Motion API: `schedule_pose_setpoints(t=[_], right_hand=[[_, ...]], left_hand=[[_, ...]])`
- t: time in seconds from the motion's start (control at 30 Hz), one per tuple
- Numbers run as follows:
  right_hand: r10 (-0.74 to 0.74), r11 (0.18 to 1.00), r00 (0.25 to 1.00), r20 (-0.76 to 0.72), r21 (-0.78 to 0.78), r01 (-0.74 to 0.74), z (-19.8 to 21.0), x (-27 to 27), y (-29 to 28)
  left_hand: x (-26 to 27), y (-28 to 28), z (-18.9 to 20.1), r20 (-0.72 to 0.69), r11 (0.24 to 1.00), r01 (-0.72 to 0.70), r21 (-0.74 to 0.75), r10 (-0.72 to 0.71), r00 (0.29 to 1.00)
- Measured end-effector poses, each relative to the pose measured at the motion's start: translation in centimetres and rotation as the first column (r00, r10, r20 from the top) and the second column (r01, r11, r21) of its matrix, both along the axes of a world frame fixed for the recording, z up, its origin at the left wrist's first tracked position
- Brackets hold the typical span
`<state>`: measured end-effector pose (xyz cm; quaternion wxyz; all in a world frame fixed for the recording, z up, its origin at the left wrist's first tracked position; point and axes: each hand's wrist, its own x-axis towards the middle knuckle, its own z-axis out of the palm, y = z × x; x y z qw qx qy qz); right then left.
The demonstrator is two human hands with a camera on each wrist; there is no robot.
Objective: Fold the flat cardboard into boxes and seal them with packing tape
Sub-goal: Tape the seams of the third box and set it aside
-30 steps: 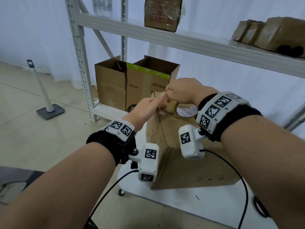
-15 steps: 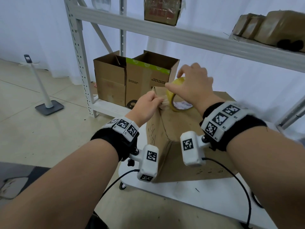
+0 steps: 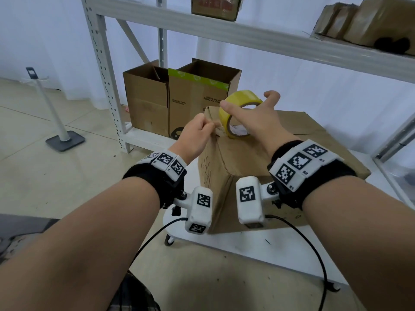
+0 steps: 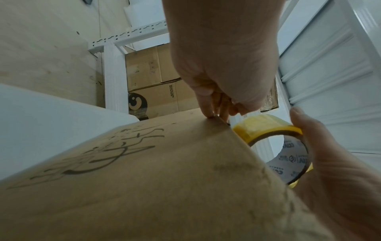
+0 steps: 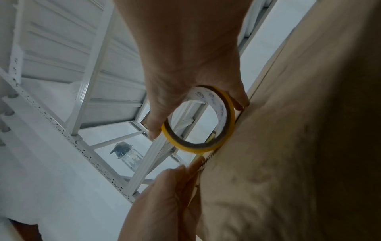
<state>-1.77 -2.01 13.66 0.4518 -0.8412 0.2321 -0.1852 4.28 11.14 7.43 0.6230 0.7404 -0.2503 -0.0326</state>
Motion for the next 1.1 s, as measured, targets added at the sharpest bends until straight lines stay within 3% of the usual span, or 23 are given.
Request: schedule_pose_setpoints(t=[0.13, 0.3, 0.47, 0.7, 0.93, 1.1], right_hand=[[0.031, 0.999, 0.998, -0.056, 0.008, -0.031, -0.1, 0.0, -0.1], [0.057, 0.993, 0.995, -0.079, -0.096, -0.065, -0.2, 0.4, 0.5], [0.117, 0.978, 0.992, 0.037, -0.177, -0.109, -1.1, 1.1, 0.8], [0.082, 0.982, 0.987, 0.138, -0.178, -0.056, -2.6, 1.2, 0.8], [-0.022, 0.98, 0.993, 0.12, -0.195, 0.045, -3.0, 1.0, 1.1], [-0.034, 0.998, 0.993, 0.115, -0.052, 0.04, -2.4, 1.4, 1.3]], left_hand=[[0.3, 0.0, -0.1, -0.03, 1.0, 0.011, -0.009, -0.011, 0.999], [0.4, 0.3, -0.1, -0.121, 0.997, 0.021, -0.08, -0.03, 0.992], [0.5, 0.6, -0.1, -0.259, 0.974, 0.049, -0.223, -0.107, 0.96], [1.1, 1.3, -0.3, -0.452, 0.936, -0.036, -0.35, -0.135, 0.882], [1.0, 1.9, -0.4, -0.513, 0.985, -0.039, -0.168, -0.054, 0.857], [0.6, 2.0, -0.5, -0.49, 0.993, -0.036, -0.108, -0.022, 0.871]])
